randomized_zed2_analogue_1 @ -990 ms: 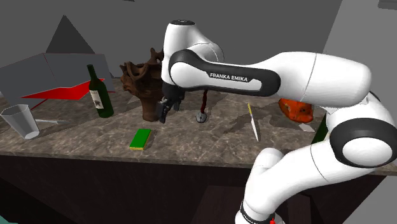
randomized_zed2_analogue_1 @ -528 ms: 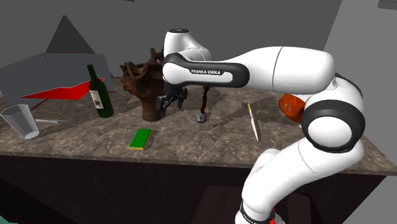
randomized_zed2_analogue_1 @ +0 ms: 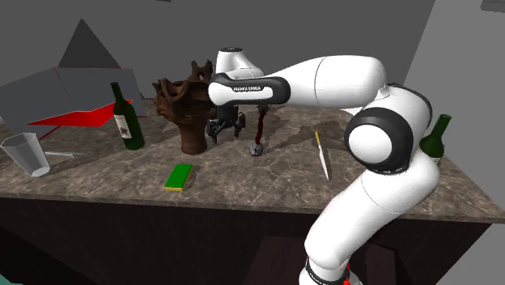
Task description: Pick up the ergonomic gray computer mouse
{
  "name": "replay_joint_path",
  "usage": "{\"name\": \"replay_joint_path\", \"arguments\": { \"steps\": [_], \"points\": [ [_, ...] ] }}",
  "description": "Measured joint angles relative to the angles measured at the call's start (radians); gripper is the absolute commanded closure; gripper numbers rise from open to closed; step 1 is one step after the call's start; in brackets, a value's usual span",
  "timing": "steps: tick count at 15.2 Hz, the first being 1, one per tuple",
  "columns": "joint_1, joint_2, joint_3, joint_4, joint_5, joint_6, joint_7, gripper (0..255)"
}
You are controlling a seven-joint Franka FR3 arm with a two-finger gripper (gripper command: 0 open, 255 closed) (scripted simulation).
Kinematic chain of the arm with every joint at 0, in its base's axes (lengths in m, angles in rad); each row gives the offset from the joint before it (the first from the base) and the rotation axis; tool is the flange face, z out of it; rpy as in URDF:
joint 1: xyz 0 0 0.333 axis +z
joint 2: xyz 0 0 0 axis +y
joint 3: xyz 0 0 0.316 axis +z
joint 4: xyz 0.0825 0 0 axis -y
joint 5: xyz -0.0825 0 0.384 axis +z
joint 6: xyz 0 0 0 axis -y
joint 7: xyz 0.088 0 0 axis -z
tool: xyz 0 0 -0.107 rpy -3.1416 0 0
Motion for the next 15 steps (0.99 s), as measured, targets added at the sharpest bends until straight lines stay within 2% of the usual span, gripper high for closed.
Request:
{"name": "replay_joint_path", "arguments": {
  "steps": [15],
  "points": [
    [-0.163, 0.288, -0.156, 0.066, 0.041, 0.12, 0.189, 0]
  ]
}}
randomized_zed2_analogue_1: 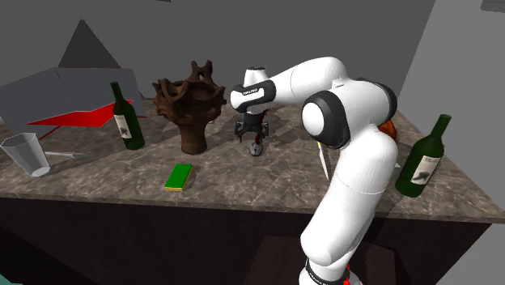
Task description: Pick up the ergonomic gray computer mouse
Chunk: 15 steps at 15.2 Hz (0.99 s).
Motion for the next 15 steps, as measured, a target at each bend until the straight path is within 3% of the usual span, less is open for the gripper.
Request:
{"name": "replay_joint_path", "arguments": {
  "steps": [10, 11, 15],
  "points": [
    [-0.027, 0.081, -0.027, -0.051, 0.03, 0.111, 0.016, 0],
    [-0.027, 0.083, -0.027, -0.055, 0.031, 0.116, 0.015, 255],
    [-0.027, 0.085, -0.027, -0.059, 0.032, 0.122, 0.014, 255]
  ]
}}
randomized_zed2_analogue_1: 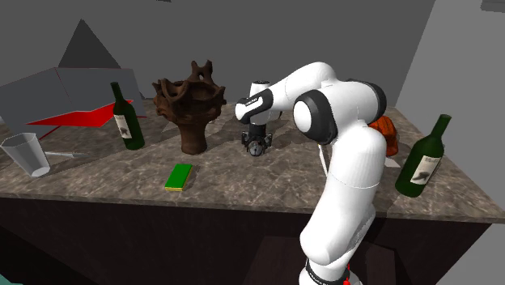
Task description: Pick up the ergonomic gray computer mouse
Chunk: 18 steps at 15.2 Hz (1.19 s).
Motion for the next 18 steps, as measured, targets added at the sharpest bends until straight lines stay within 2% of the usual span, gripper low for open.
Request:
{"name": "replay_joint_path", "arguments": {
  "steps": [7, 18],
  "points": [
    [0.0, -0.003, 0.0, 0.004, -0.001, -0.006, 0.001, 255],
    [0.001, -0.058, 0.0, 0.086, -0.025, -0.141, 0.021, 255]
  ]
}}
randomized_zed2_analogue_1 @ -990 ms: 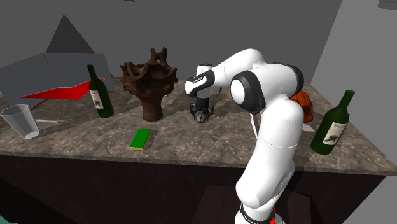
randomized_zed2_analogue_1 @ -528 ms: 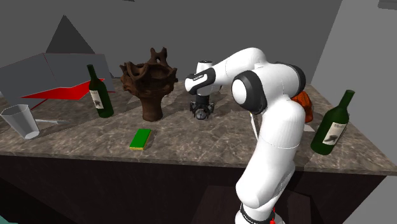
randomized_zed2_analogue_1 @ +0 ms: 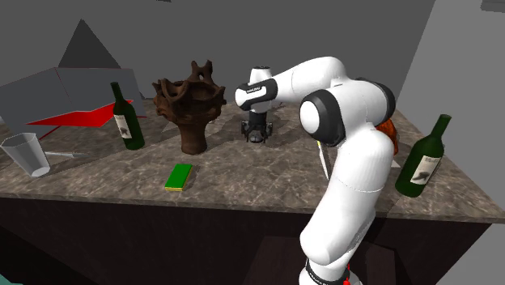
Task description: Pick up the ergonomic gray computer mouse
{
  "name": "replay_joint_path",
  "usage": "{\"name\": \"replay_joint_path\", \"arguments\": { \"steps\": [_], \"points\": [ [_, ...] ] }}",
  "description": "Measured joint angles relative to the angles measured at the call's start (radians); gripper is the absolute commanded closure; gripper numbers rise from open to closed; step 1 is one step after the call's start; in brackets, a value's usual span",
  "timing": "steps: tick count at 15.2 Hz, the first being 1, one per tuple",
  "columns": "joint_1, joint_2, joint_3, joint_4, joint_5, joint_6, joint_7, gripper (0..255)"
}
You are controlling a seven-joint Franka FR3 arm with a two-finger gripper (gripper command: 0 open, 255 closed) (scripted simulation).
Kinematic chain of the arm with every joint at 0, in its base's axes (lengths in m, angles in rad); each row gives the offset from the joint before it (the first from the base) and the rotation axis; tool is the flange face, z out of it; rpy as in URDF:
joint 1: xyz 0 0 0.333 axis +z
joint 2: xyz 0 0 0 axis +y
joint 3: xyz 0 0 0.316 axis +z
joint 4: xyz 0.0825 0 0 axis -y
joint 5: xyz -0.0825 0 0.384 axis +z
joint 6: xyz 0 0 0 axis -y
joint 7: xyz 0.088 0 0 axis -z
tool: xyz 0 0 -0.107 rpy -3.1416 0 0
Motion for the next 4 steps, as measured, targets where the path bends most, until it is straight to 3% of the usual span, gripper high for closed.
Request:
{"name": "replay_joint_path", "arguments": {
  "steps": [4],
  "points": [
    [0.001, -0.016, 0.001, 0.032, -0.006, -0.047, 0.007, 255]
  ]
}}
